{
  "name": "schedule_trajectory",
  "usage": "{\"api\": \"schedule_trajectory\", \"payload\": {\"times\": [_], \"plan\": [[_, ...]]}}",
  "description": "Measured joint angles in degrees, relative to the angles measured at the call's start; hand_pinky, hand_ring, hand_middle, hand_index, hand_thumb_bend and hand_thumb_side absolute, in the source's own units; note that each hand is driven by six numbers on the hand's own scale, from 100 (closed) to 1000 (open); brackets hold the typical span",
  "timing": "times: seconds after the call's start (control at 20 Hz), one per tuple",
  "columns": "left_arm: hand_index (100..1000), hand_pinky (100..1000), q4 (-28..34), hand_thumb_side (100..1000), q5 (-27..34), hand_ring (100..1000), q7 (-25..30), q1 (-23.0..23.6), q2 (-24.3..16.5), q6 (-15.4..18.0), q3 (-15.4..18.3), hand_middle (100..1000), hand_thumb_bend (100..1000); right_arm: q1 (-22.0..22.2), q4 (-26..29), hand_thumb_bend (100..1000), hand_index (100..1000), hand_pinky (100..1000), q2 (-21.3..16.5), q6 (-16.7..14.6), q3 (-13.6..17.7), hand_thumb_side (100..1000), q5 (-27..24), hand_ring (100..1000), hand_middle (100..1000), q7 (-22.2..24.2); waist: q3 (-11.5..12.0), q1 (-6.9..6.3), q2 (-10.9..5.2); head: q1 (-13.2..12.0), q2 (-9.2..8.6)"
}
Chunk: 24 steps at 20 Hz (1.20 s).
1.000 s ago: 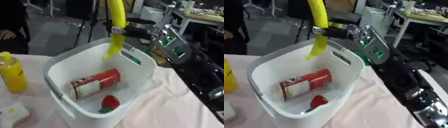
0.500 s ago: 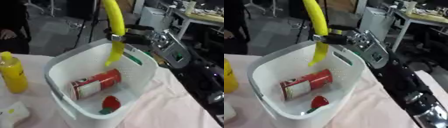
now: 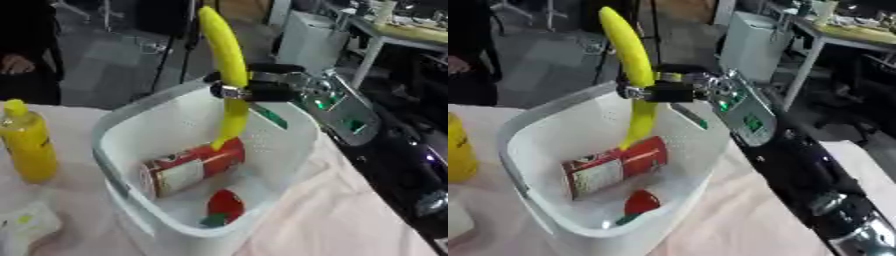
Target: Pick up objects on the table and place them in the box.
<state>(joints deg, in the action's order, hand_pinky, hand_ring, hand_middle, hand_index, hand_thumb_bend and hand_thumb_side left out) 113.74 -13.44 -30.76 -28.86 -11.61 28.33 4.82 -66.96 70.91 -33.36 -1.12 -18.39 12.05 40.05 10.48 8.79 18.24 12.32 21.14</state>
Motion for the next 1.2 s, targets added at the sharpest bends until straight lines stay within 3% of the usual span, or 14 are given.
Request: {"api": "schedule_trajectory", "payload": {"times": [0.05,0.1,0.25,0.45,0.5,0.75,1.0,1.2], "plan": [[747,638,0.00,972,0.00,518,0.00,-0.01,0.00,0.00,0.00,605,100,0.12,0.20,420,1000,962,0.00,-0.12,-0.03,707,-0.08,993,1000,0.67,0.01,0.00,0.02,-0.11,0.00],[747,639,0.00,970,0.00,518,0.00,-0.02,0.00,0.00,0.00,605,100,0.28,0.31,399,1000,962,-0.01,-0.24,-0.09,585,-0.09,992,1000,1.37,0.01,0.00,0.03,-0.23,0.00],[747,639,0.00,969,0.00,517,0.00,-0.08,0.00,0.00,0.00,604,100,0.41,0.53,414,1000,968,-0.01,-0.56,-0.15,553,-0.02,999,1000,3.18,0.03,0.00,0.22,-0.37,0.00],[747,639,0.00,963,0.00,518,0.01,-0.09,0.00,-0.01,0.00,605,100,0.42,0.53,447,1000,970,-0.02,-0.78,0.05,598,1.02,1000,1000,4.45,0.03,-0.01,0.40,-0.53,0.00],[747,640,0.00,973,0.00,518,0.02,-0.09,0.00,-0.01,0.00,605,100,0.42,0.53,493,1000,970,-0.02,-0.81,0.06,760,1.20,998,1000,4.56,0.03,-0.01,0.47,-0.54,0.00],[747,641,0.00,975,0.00,518,0.02,-0.09,0.00,-0.01,0.00,605,100,0.46,0.22,494,1000,970,-0.02,-0.89,0.40,823,1.77,997,1000,3.60,0.00,-0.08,0.52,-0.55,-0.02],[747,641,0.00,978,0.00,517,0.02,-0.18,0.00,-0.01,0.00,605,100,0.46,0.21,436,1000,968,-0.03,-0.92,0.40,864,1.70,994,1000,2.31,-0.27,-0.17,0.52,-0.54,-0.03],[747,640,0.00,980,0.00,516,0.01,-0.25,0.00,0.00,0.00,604,100,0.46,0.28,317,1000,955,-0.03,-0.78,0.40,935,1.04,976,1000,1.14,-0.34,-0.25,0.52,-0.46,-0.04]]}}
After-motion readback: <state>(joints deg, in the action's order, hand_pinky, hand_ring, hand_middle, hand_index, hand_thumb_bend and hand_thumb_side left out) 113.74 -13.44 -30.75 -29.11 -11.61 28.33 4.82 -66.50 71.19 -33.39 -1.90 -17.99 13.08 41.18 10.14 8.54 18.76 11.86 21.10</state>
